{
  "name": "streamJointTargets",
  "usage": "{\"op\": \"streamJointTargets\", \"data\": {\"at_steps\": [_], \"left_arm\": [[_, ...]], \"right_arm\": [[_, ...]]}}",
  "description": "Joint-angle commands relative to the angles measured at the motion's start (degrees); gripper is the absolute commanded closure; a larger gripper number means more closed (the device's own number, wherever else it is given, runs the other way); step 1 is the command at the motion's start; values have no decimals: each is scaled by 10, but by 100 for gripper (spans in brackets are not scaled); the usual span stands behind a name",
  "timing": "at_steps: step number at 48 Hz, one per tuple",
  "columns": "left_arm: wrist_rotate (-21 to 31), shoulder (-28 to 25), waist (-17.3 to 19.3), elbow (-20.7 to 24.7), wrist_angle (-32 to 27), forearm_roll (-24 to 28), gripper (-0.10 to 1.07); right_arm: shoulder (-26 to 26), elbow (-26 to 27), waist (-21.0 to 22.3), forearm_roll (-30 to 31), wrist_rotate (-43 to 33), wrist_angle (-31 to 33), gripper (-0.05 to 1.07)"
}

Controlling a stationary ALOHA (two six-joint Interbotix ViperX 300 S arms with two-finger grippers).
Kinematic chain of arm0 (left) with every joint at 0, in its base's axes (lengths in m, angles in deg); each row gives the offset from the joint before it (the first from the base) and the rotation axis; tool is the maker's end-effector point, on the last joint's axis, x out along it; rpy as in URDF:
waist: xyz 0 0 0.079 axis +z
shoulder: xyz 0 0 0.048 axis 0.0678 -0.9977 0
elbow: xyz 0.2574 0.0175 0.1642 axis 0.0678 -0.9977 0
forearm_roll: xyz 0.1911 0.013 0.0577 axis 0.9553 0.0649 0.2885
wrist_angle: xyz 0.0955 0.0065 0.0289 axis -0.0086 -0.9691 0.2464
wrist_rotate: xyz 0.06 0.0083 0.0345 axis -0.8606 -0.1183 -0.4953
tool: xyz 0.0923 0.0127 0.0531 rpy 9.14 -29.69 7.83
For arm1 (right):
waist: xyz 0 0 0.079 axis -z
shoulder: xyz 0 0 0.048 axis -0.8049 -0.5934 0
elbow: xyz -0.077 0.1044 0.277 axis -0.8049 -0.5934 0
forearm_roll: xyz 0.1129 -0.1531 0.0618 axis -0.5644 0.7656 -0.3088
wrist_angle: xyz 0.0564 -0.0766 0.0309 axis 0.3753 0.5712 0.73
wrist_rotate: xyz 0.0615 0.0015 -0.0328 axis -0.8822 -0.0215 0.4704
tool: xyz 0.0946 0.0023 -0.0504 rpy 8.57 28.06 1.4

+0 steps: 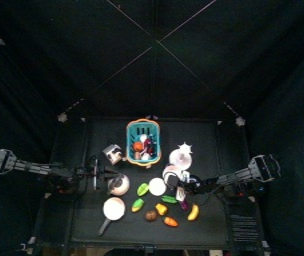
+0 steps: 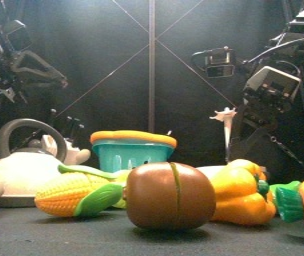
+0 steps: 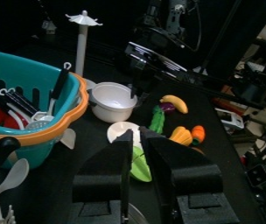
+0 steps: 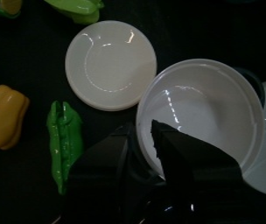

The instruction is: Grab pot

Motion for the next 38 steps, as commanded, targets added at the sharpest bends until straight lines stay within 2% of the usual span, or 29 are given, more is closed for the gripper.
{"op": "streamJointTargets", "data": {"at_steps": [1,20,38], "left_arm": [[1,-1,1,6,4,0,39],[1,-1,1,4,5,0,39],[1,-2,1,4,4,0,39]], "right_arm": [[3,7,1,-4,1,-4,35],[-9,6,4,-3,1,-4,32],[-33,11,7,2,2,-2,32]]}}
